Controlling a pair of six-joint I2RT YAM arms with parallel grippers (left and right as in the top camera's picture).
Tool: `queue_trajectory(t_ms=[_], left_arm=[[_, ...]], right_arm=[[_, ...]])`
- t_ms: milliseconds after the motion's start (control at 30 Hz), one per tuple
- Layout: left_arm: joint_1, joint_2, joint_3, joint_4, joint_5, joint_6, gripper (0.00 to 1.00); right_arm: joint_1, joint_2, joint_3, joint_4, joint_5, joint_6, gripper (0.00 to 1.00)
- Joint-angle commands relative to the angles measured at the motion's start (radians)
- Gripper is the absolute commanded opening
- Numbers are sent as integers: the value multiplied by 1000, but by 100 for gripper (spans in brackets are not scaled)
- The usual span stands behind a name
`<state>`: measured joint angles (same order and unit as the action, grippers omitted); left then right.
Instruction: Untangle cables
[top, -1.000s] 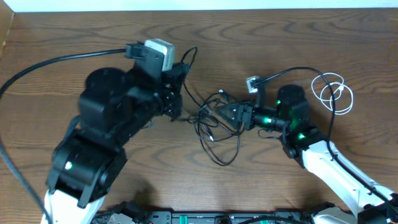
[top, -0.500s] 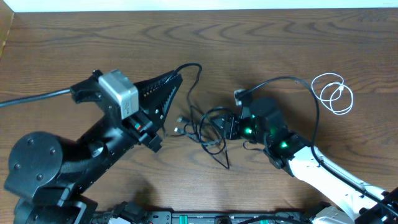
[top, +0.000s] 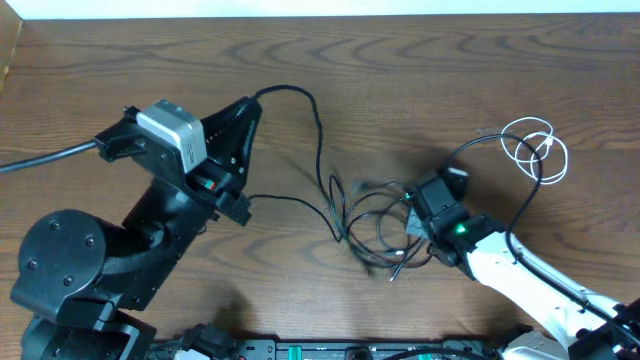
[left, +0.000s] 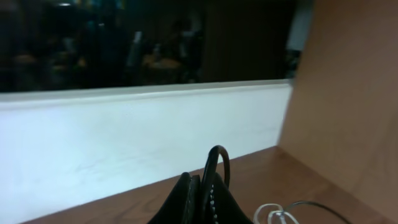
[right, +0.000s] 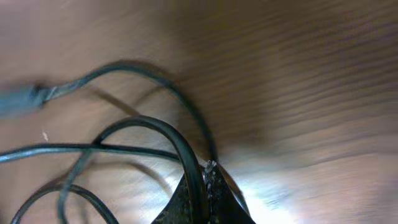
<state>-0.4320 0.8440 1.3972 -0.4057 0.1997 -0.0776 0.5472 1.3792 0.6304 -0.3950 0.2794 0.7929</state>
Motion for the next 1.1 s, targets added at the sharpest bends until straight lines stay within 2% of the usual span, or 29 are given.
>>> queue_trajectory(t_ms=[0,133,367,467,533,733,833,1067], left_arm=[[5,-3,10,-22,-174,7,7],[5,-3,10,-60,-383,6,8],[5,-3,10,-151,-843,-11,8],[5,-3,9,-178,-908,-13,8],[5,0,9,-203,-908,-36,7],[5,49,9,-339,-873,-204,8],[5,103,9,-389,-747,-248,8],[5,309,8,-410,-363,-250,8]], right_arm=[[-63,2,2,-5,122,-2,1],[-138,2,2,-4,97,-2,1],[-235,2,2,-3,25,-35,1],[-253,2,2,-2,25,-43,1],[-259,2,2,-2,25,-42,1],[-259,2,2,-2,24,-42,1],[-259,2,2,-2,20,-42,1],[-258,2,2,-1,-2,-42,2]])
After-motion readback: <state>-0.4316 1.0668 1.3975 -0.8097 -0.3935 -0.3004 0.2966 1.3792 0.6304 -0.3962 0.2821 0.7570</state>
